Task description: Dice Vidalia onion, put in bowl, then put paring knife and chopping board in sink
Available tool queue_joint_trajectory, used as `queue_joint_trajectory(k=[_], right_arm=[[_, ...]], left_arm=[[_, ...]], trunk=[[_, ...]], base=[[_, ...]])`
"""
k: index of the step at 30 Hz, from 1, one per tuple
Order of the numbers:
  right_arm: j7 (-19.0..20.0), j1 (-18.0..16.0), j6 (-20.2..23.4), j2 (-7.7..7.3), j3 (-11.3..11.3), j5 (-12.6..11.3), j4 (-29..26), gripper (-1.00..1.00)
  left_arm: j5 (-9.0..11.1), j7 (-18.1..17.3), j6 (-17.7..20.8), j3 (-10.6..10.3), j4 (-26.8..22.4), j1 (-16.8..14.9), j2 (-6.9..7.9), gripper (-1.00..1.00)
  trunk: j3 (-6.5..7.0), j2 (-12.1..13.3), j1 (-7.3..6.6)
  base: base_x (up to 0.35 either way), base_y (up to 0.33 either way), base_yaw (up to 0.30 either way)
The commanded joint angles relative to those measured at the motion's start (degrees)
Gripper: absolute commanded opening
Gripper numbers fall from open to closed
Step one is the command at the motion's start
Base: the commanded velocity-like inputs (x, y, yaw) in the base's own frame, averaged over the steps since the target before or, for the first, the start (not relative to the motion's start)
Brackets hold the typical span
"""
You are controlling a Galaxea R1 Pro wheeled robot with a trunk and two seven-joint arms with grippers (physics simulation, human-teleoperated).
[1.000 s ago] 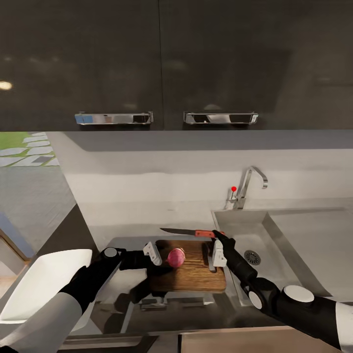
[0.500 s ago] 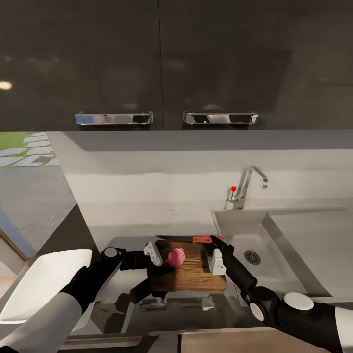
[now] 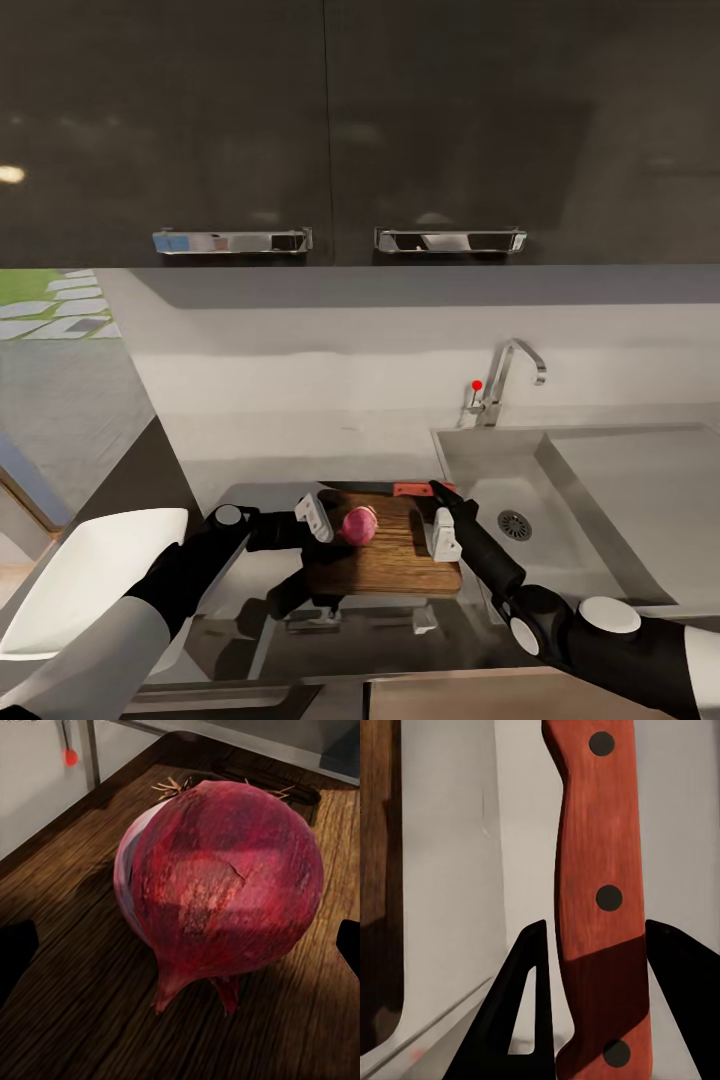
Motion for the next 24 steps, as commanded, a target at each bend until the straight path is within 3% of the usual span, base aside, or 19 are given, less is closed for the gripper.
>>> queue_joint_trajectory(k=[1,24], right_arm=[[-0.21,-0.13,0.51,-0.06,0.22,0.41,-0.05,-1.00],[-0.22,-0.13,0.47,-0.70,0.59,0.41,-0.05,-1.00]], left_arm=[[0.01,-0.12,0.41,-0.08,-0.10,-0.05,0.03,1.00],[0.01,-0.12,0.41,-0.16,-0.09,-0.05,-0.21,1.00]], trunk=[[-0.13,-0.13,0.04],[-0.13,-0.13,0.04]], base=[[0.000,0.000,0.000],[0.000,0.000,0.000]])
